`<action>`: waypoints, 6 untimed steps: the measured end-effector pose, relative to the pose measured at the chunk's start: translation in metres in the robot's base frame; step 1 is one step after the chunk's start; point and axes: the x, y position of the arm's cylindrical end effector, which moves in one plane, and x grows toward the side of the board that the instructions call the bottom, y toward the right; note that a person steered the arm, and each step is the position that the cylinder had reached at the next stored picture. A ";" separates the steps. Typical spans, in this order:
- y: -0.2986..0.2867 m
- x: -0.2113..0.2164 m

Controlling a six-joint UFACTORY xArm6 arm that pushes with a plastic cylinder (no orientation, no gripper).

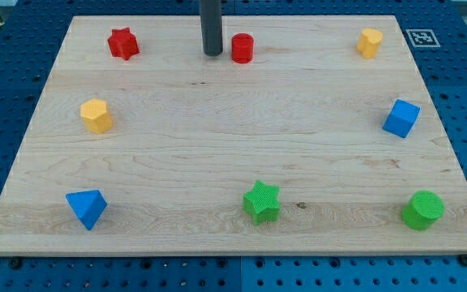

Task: Slide the red circle towards the cube

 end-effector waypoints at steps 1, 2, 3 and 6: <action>0.013 -0.006; 0.075 -0.002; 0.109 0.014; 0.153 0.127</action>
